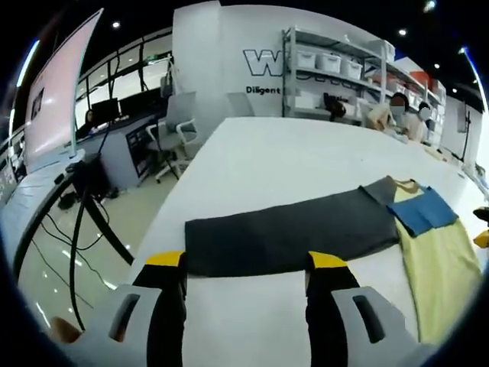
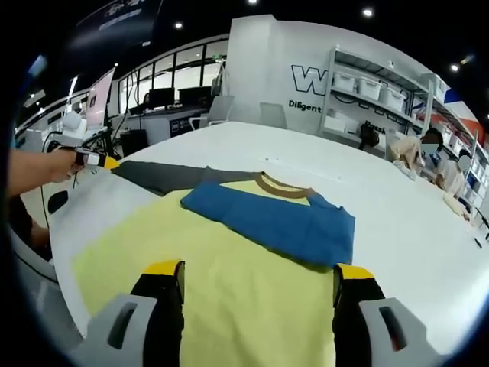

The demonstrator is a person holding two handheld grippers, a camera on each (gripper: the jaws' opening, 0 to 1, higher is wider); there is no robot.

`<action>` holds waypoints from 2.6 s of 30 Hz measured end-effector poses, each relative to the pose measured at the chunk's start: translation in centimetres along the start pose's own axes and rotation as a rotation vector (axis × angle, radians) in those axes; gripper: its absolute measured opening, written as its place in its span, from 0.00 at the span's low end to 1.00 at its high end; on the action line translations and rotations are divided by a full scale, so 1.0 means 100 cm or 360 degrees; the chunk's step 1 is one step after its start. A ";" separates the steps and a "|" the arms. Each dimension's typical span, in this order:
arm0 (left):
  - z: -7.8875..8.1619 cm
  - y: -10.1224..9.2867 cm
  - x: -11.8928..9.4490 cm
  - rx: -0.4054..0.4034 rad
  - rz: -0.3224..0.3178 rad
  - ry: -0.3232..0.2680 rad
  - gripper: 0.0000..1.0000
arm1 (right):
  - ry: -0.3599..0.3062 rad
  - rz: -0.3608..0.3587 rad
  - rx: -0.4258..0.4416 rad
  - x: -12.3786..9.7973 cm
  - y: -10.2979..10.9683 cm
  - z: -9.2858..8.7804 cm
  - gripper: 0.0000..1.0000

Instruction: Fold the garment on the visible template until the final outline fits inside the template.

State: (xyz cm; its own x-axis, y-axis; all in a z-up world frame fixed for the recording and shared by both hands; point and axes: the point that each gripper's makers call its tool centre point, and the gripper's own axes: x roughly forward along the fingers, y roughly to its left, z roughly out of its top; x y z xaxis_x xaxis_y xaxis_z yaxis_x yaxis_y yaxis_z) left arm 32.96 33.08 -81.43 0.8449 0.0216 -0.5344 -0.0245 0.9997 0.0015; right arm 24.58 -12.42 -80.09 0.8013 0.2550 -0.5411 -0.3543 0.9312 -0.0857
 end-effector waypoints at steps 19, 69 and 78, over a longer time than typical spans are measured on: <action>-0.007 0.022 0.006 -0.0005 0.0108 0.0018 0.33 | 0.0017 -0.0003 -0.0030 0.001 0.001 -0.003 0.77; -0.028 0.040 0.015 -0.0223 0.0223 0.0122 0.17 | 0.0030 -0.0018 -0.0105 0.003 -0.001 -0.003 0.72; -0.029 0.042 0.021 -0.0262 0.0226 0.0124 0.16 | 0.0038 -0.0025 -0.0120 0.002 -0.002 -0.005 0.71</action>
State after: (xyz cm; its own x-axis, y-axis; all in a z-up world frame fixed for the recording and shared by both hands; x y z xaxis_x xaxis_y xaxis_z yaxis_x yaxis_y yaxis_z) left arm 33.06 37.25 -85.02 0.7830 0.1548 -0.6025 -0.2329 0.9711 -0.0531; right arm 24.59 -12.67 -80.60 0.7955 0.2334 -0.5592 -0.3779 0.9125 -0.1567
